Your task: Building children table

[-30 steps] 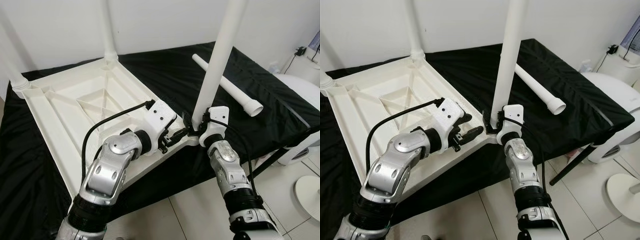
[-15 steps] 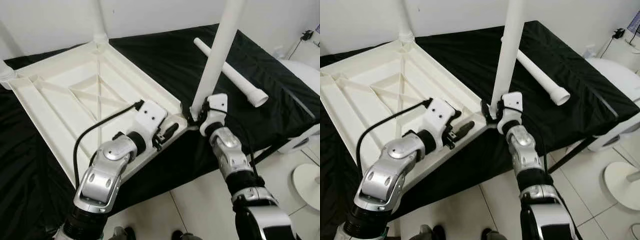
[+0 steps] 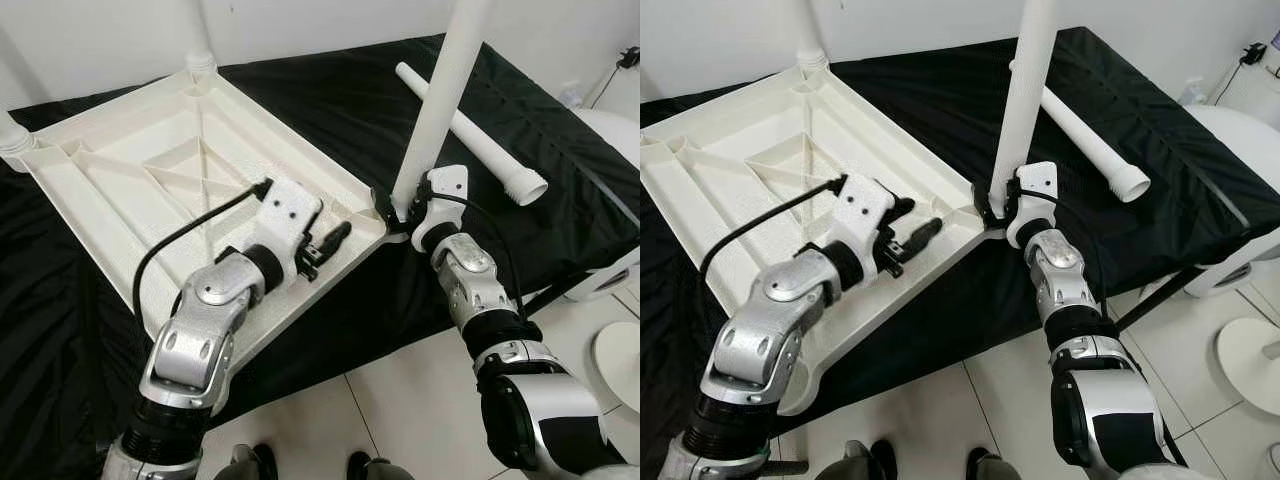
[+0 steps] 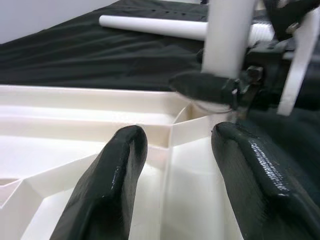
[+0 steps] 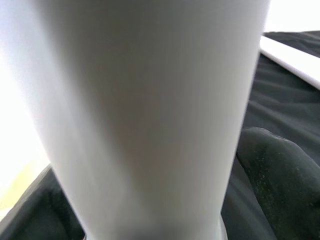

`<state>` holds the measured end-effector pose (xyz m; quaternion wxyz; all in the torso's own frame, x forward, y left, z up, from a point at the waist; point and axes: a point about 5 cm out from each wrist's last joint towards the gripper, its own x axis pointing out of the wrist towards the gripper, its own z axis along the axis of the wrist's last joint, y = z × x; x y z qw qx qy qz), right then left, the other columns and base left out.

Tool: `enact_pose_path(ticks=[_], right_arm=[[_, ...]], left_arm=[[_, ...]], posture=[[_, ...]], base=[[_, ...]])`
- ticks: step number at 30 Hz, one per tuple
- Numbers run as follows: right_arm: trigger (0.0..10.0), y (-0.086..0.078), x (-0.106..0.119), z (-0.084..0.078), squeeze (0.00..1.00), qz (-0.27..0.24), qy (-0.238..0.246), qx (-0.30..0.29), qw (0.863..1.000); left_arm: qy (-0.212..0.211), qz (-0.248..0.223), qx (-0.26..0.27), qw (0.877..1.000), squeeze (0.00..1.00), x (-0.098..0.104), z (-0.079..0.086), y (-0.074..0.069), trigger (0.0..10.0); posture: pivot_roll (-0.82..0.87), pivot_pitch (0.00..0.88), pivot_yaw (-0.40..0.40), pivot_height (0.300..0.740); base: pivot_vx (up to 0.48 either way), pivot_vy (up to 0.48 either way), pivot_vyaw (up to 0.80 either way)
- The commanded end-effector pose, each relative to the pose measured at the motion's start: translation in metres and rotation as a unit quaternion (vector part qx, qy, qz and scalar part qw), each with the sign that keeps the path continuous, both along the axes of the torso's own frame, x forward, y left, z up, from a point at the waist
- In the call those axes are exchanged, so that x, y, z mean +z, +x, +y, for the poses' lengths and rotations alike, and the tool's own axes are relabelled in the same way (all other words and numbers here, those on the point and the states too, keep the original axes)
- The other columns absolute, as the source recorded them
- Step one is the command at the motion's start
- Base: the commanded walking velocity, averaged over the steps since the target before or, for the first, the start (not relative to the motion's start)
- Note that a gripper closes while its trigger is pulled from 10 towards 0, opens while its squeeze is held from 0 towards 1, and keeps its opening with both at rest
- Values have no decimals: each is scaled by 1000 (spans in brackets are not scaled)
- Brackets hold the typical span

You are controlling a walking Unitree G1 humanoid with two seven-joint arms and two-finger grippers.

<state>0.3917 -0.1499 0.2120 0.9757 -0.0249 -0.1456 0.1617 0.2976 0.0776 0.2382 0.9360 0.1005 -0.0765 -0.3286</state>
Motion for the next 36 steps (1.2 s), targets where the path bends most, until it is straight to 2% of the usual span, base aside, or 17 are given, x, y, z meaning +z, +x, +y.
enact_pose_path(ticks=[1, 5, 7, 8, 9, 13, 15, 17, 19, 22, 28, 31, 32, 34, 36], right_arm=[[10000, -7, -8, 0, 0, -8, 6, 9, 1000], [10000, -13, -10, 0, 0, -19, 10, 15, 1000], [10000, -27, -12, 0, 0, -37, 17, 15, 999], [10000, -27, -12, 0, 0, -37, 17, 15, 999], [10000, -34, -13, 0, 0, -43, 25, 15, 999], [10000, -39, -13, 0, 0, -47, 31, 15, 998], [10000, -56, -10, -3, 0, -66, 42, 10, 997], [10000, -56, -10, -3, 0, -66, 42, 10, 997], [10000, -74, -6, -5, 0, -78, 48, 10, 996], [10000, -88, -5, -7, 0, -81, 47, 13, 996], [10000, -99, -5, -3, 0, -71, 45, 34, 996], [10000, -99, -5, -3, 0, -71, 45, 34, 996], [10000, -101, -6, -1, 0, -65, 41, 52, 996], [10000, -99, -8, 3, 0, -46, 28, 99, 994], [10000, -98, -9, 3, 0, -40, 25, 111, 993]], left_arm=[[-6, -12, 37, 999, 0, 3, 5, 8, 10000], [-11, -14, 54, 998, 0, 4, 10, 14, 10000], [-9, -17, 59, 998, 0, 3, 13, 19, 10000], [-9, -17, 59, 998, 0, 3, 13, 19, 10000], [-6, -17, 60, 998, 0, 2, 14, 21, 10000], [-5, -16, 61, 998, 0, 1, 14, 23, 10000], [2, -16, 53, 998, 0, 0, 15, 26, 10000], [2, -16, 53, 998, 0, 0, 15, 26, 10000], [9, -18, 36, 999, 0, -1, 13, 27, 10000], [17, -19, 26, 999, 0, -5, 12, 28, 10000], [22, -23, 28, 999, 0, -8, 16, 28, 10000], [22, -23, 28, 999, 0, -8, 16, 28, 10000], [17, -23, 31, 999, 0, -7, 16, 26, 10000], [15, -40, 71, 997, 0, -5, 19, 23, 10000], [15, -46, 87, 995, 0, -4, 20, 23, 10000]], posture=[[-64, 197, 27, 740], [-70, 187, 33, 740], [-87, 165, 48, 740], [-87, 165, 48, 740], [-98, 153, 59, 740], [-98, 153, 59, 740], [-127, 136, 84, 740], [-127, 136, 84, 740], [-127, 136, 84, 740], [-150, 119, 89, 740], [-146, 107, 79, 740], [-146, 107, 79, 740], [-138, 105, 71, 740], [-103, 105, 46, 740], [-94, 104, 39, 740]], base=[[0, 0, 0], [0, 0, 0], [0, 0, 0], [0, 0, 0], [0, 0, 0], [0, 0, 0], [0, 0, 0], [0, 0, 0], [0, 0, 0], [0, 0, 0], [0, 0, 0], [0, 0, 0], [0, 0, 0], [0, 0, 0], [0, 0, 0]])
